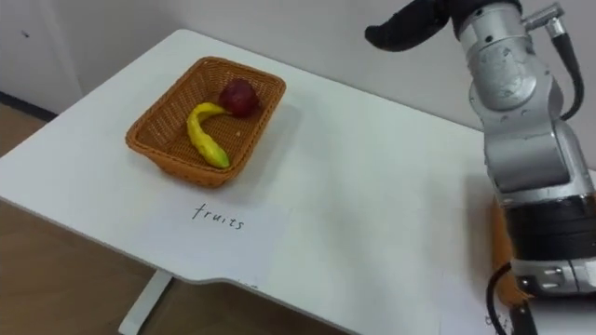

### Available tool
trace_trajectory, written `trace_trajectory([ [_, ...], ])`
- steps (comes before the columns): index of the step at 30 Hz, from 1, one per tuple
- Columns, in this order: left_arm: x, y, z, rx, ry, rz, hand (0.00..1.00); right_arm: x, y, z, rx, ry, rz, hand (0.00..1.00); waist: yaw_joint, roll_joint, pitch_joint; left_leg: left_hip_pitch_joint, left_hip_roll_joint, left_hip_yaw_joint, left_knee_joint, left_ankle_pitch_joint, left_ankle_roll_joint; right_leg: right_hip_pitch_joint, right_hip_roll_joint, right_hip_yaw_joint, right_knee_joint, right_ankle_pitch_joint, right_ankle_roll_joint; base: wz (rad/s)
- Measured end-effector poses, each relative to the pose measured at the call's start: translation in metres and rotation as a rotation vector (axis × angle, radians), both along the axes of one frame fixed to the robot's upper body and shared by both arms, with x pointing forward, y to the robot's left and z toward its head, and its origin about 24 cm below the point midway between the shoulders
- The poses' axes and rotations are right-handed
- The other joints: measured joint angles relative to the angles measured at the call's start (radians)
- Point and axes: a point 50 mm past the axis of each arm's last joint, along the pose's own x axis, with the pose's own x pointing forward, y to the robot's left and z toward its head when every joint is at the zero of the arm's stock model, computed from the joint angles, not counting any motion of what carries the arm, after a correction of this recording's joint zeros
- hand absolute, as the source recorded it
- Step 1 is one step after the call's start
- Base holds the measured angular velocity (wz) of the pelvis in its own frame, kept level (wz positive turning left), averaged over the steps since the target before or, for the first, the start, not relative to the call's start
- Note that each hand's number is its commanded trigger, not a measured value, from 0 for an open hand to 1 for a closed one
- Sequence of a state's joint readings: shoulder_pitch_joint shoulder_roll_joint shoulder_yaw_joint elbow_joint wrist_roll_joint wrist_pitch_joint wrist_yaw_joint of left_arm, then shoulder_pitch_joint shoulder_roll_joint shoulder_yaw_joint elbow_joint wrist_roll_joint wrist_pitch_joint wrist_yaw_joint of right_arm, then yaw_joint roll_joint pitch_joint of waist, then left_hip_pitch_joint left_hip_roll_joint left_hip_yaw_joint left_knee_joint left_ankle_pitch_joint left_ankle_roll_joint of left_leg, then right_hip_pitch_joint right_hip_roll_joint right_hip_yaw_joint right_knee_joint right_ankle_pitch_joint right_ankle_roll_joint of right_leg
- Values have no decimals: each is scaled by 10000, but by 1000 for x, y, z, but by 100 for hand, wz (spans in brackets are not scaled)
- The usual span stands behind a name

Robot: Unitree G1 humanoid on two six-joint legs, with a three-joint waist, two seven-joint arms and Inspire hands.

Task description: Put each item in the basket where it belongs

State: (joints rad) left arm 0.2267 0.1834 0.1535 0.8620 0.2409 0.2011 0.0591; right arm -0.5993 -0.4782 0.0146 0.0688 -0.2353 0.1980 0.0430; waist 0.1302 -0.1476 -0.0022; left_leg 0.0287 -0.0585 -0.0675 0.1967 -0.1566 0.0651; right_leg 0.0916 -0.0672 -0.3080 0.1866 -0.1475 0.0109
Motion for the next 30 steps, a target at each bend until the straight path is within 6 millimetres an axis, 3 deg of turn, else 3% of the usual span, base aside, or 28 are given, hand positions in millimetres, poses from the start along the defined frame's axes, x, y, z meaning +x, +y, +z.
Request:
trace_trajectory([
  [4,1,-1,0,-183,-211,231,0,-4,-12,8,645,-534,-380,0,-320,155,49,44,19,128,-8,-5,12,1,4,108,1,4,7,-8],
  [7,-1,-1,0,-225,-344,310,0,-9,-24,11,1020,-1037,-845,0,-394,262,10,144,96,414,-113,-13,13,-53,56,345,12,9,0,-19],
  [8,-3,-1,0,-221,-359,352,0,-12,-30,8,1160,-1116,-1052,0,-469,240,-53,168,110,429,-139,-20,10,-41,68,353,12,9,-1,-18],
  [12,-5,0,0,-227,-504,478,0,-21,-52,5,1414,-1247,-1789,0,-570,273,-61,311,173,662,-195,-35,-3,-74,122,597,12,10,-3,-16],
  [19,-20,3,-1,-242,-295,904,0,-41,-71,31,1706,-2859,-2613,0,-1621,235,-91,435,296,1048,-288,-165,-35,-71,236,917,10,19,-19,-17],
  [23,-23,2,-3,-411,-406,1271,0,-58,-92,38,2008,-3664,-3526,0,-1711,255,-81,648,413,1501,-321,-289,-57,-67,350,1330,12,39,-48,-36],
  [24,-25,2,-3,-485,-422,1456,0,-61,-95,38,2117,-3840,-3699,0,-1815,295,-58,695,447,1608,-328,-328,-76,-71,390,1450,5,49,-63,-29],
  [30,-23,1,-3,-710,-720,1875,0,-81,-116,37,2306,-4696,-5010,0,-2363,261,-104,707,497,1830,-327,-391,-97,-170,464,1709,18,60,-80,-15],
])
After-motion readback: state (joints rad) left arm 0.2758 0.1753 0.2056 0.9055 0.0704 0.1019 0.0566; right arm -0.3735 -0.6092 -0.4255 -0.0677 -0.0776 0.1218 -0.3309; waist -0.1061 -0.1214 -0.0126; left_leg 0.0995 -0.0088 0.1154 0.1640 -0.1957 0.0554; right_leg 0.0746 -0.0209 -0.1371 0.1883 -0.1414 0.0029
